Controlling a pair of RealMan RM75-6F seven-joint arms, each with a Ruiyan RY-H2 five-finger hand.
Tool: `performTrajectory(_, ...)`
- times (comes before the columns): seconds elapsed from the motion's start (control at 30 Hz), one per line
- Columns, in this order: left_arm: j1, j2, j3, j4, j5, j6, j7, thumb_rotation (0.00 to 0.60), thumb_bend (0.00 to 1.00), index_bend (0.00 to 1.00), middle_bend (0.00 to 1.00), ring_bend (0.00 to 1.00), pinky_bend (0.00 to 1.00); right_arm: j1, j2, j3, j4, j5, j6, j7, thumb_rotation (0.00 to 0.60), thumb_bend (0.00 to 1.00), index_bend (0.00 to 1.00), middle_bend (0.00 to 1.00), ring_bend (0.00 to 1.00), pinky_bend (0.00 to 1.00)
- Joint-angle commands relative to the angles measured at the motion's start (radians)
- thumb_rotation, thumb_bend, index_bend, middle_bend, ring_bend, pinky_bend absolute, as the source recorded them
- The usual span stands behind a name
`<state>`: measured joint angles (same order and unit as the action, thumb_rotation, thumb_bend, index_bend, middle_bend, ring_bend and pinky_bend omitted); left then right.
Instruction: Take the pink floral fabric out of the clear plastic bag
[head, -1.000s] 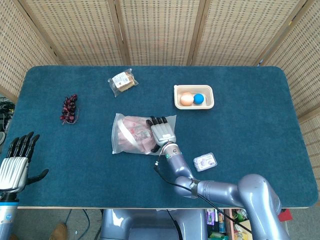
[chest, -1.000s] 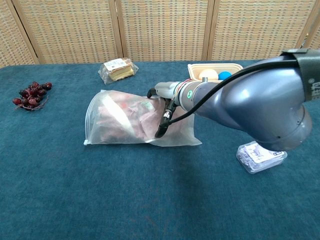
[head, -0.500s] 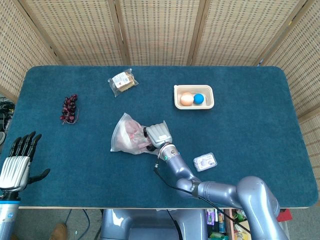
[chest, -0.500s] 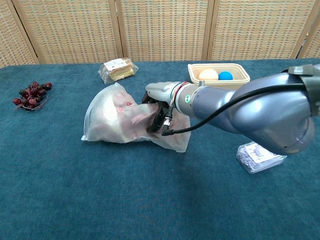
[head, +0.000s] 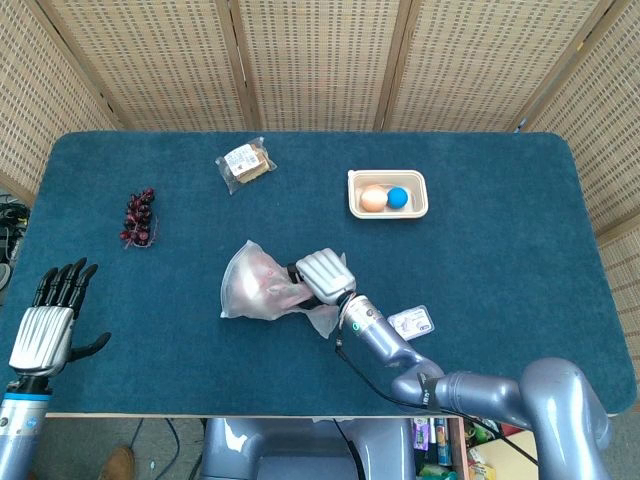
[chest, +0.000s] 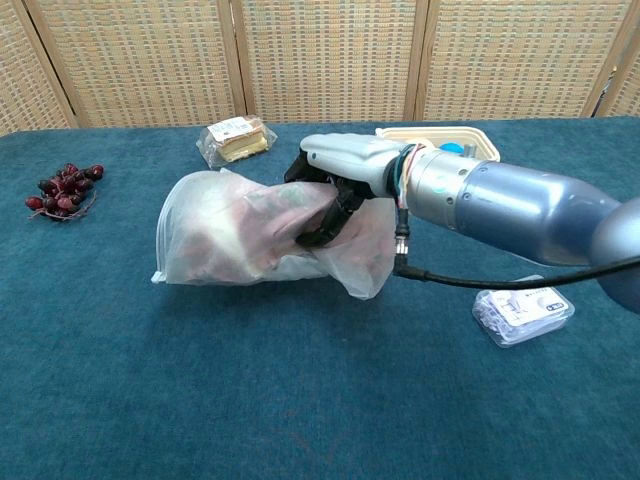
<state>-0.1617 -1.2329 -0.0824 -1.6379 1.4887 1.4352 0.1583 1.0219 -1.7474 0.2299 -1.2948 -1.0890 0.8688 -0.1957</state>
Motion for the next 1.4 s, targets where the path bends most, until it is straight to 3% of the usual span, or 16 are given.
performTrajectory(0.03,-0.042,0.014,-0.024,-0.001,0.005,-0.047,-0.075,0.6,0.21,0.0,0.0,0.0,0.0,-0.044,0.043,-0.016,-0.026,-0.102,0.063,0.086,0.6,0.98,0.59,0.59,0.53,0.69)
performTrajectory(0.1,-0.076,0.026,-0.047,0.011,0.012,-0.075,-0.14,0.6,0.21,0.01,0.0,0.0,0.0,-0.051,0.053,-0.014,-0.032,-0.128,0.076,0.115,0.6,0.98,0.59,0.59,0.53,0.69)
performTrajectory(0.27,-0.179,0.043,-0.107,0.066,0.03,-0.161,-0.316,0.6,0.21,0.16,0.0,0.0,0.0,-0.06,0.07,-0.009,-0.046,-0.179,0.093,0.171,0.6,0.98,0.59,0.59,0.53,0.69)
performTrajectory(0.53,-0.306,0.022,-0.148,0.078,-0.042,-0.328,-0.286,0.6,0.21,0.35,0.0,0.0,0.0,-0.067,0.075,-0.007,-0.05,-0.226,0.113,0.201,0.6,0.98,0.59,0.59,0.53,0.69)
performTrajectory(0.7,-0.353,-0.019,-0.152,0.089,-0.088,-0.388,-0.252,0.6,0.21,0.36,0.0,0.0,0.0,-0.074,0.078,0.0,-0.06,-0.227,0.12,0.196,0.6,0.98,0.59,0.59,0.53,0.69)
performTrajectory(1.4,-0.464,-0.181,-0.159,0.1,-0.174,-0.442,-0.134,0.6,0.21,0.36,0.0,0.0,0.0,-0.108,0.108,0.012,-0.131,-0.208,0.131,0.161,0.6,0.98,0.59,0.59,0.53,0.69)
